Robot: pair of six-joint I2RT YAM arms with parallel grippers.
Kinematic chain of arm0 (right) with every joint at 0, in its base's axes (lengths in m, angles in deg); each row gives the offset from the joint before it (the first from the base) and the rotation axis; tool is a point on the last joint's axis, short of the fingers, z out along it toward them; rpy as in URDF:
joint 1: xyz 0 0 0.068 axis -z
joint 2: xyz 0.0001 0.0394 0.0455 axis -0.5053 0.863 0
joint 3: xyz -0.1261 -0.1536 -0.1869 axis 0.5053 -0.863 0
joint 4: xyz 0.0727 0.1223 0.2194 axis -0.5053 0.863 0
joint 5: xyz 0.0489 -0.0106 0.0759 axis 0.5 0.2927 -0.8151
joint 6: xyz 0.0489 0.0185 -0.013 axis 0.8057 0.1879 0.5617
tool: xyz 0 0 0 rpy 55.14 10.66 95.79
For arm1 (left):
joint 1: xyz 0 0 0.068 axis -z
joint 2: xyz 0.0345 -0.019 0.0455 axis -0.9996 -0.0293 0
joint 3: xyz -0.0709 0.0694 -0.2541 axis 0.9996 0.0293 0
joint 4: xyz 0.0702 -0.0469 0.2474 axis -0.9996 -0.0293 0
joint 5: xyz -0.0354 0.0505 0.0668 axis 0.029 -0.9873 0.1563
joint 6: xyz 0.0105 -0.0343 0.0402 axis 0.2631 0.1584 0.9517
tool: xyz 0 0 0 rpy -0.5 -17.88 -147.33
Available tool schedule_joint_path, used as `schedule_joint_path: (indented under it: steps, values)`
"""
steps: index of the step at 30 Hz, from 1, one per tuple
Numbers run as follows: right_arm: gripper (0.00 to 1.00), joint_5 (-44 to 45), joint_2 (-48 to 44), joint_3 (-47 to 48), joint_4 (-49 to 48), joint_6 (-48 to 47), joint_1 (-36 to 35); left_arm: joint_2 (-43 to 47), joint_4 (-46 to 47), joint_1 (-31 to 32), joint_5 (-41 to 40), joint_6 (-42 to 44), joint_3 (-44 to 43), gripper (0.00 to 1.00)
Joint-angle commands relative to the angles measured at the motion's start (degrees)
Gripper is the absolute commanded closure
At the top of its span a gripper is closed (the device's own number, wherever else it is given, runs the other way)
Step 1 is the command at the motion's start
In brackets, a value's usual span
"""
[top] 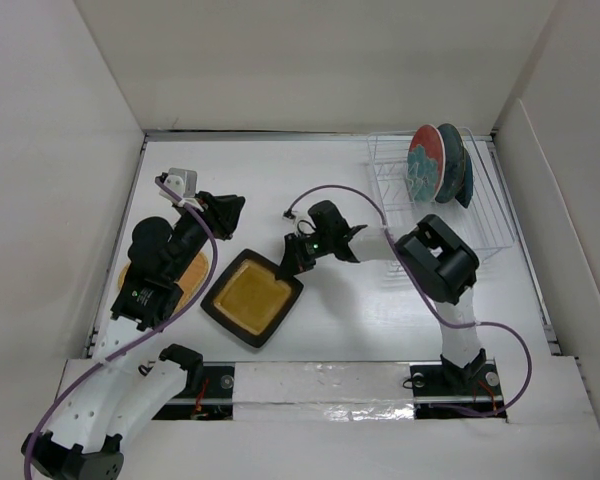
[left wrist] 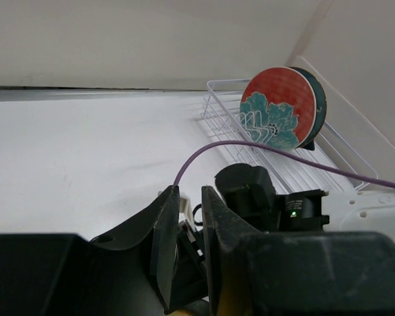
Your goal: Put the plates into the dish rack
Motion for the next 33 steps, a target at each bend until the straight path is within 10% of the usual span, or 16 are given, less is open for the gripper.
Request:
schedule_joint_path:
  steps: [1, 17, 33]
  values:
    - [1.00, 6.98, -6.41, -2.14, 2.94, -6.57, 2.51, 0.89, 2.38, -0.12, 0.92, 0.01, -0.46, 0.82]
    - [1.00, 23.15, -32.69, 8.21, 6.97, -7.80, 14.20, 1.60, 2.12, -0.12, 0.56, 0.01, -0.46, 0.82]
    - [1.00, 65.96, -35.61, 37.46, 27.81, -31.43, 26.68, 1.07, 2.56, -0.12, 1.00, -0.43, 0.07, 0.82]
